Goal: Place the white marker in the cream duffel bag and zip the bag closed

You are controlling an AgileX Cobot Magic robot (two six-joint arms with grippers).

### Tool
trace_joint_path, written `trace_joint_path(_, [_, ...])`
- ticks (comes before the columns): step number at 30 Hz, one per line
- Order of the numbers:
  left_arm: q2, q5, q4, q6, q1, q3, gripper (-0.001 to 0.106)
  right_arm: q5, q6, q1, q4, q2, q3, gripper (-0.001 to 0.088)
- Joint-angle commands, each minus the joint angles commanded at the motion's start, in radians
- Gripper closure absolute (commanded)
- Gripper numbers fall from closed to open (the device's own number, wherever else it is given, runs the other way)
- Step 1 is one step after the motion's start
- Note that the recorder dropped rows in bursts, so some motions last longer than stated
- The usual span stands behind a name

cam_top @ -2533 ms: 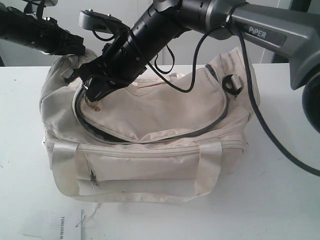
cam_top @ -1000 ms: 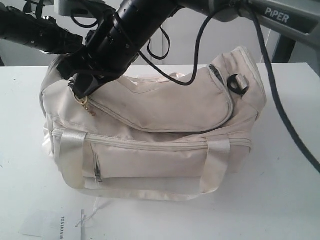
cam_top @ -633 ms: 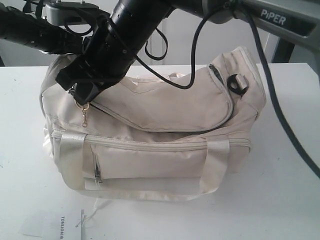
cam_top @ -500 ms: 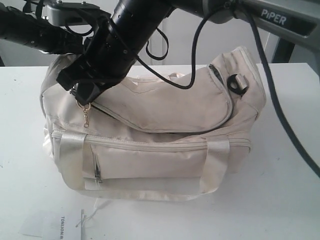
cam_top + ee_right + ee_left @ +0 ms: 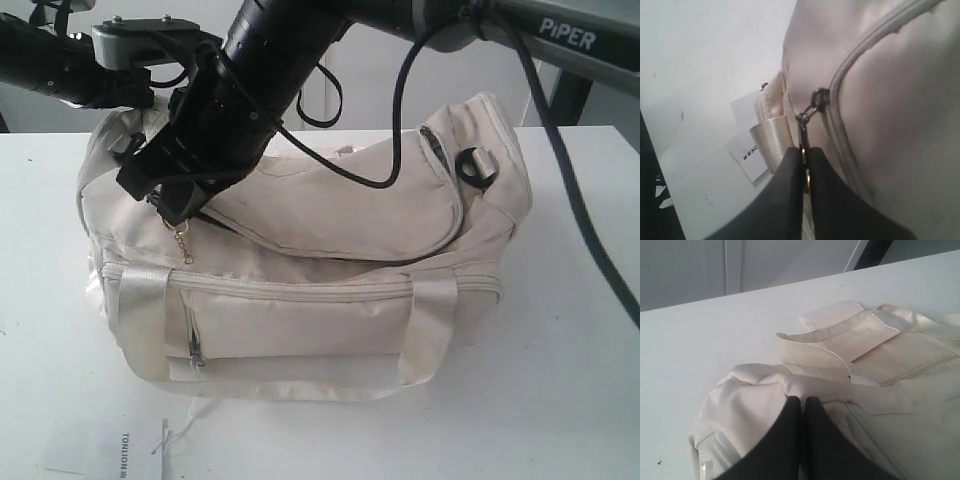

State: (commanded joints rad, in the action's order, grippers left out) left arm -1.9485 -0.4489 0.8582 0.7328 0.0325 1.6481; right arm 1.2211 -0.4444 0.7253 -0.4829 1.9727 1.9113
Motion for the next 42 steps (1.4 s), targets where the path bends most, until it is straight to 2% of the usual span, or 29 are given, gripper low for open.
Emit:
trace_joint_path(4, [0.0, 0.0, 0.0, 0.0, 0.0, 0.0, 0.105, 0.0, 0.002, 0.0, 0.043, -0.01, -0.048, 0.0868])
trace_joint_path(10, [0.0, -0.003, 0.021, -0.002, 0.0, 0.0, 0.104, 0.0, 0.0, 0.0, 0.058, -0.049, -0.051, 0.0868])
trace_joint_path(12, [0.0, -0.013, 0.03, -0.002, 0.0, 0.0, 0.089, 0.0, 0.0, 0.0, 0.06, -0.042, -0.051, 0.0868])
trace_joint_path(15, [0.012, -0.03, 0.0, -0.012, -0.01, 0.006, 0.046, 0.0, -0.004, 0.0, 0.06, -0.029, -0.051, 0.0868])
trace_joint_path(16, [0.021, -0.03, -0.002, -0.051, -0.01, 0.006, 0.032, 0.0, -0.004, 0.0, 0.057, -0.027, -0.051, 0.0868])
trace_joint_path(17, [0.034, -0.039, -0.011, -0.108, -0.019, 0.006, 0.022, 0.0, -0.004, 0.0, 0.057, -0.028, -0.051, 0.0868])
trace_joint_path(18, [0.049, -0.051, -0.021, -0.15, -0.024, 0.006, 0.02, 0.0, -0.004, 0.0, 0.057, -0.028, -0.051, 0.0868])
trace_joint_path(23, [0.185, -0.183, -0.183, -0.281, -0.077, 0.006, 0.035, -0.012, -0.004, 0.0, 0.057, -0.028, -0.051, 0.0868])
trace_joint_path(25, [0.247, -0.276, -0.27, -0.328, -0.091, -0.003, 0.037, -0.014, -0.004, 0.0, 0.057, -0.028, -0.051, 0.0868])
trace_joint_path(27, [0.315, -0.334, -0.329, -0.389, -0.091, -0.05, 0.037, -0.017, -0.004, 0.0, 0.057, -0.028, -0.051, 0.0868])
trace_joint_path(34, [0.572, -0.337, -0.294, -0.428, -0.089, -0.373, 0.037, -0.019, -0.004, 0.0, 0.057, -0.028, -0.051, 0.0868])
trace_joint_path(38, [0.74, -0.243, -0.213, -0.449, -0.089, -0.575, 0.037, -0.006, -0.004, 0.0, 0.057, -0.028, -0.051, 0.0868])
trace_joint_path(42, [0.844, -0.133, -0.112, -0.446, -0.083, -0.728, 0.037, 0.0, -0.004, 0.0, 0.057, -0.028, -0.051, 0.0868])
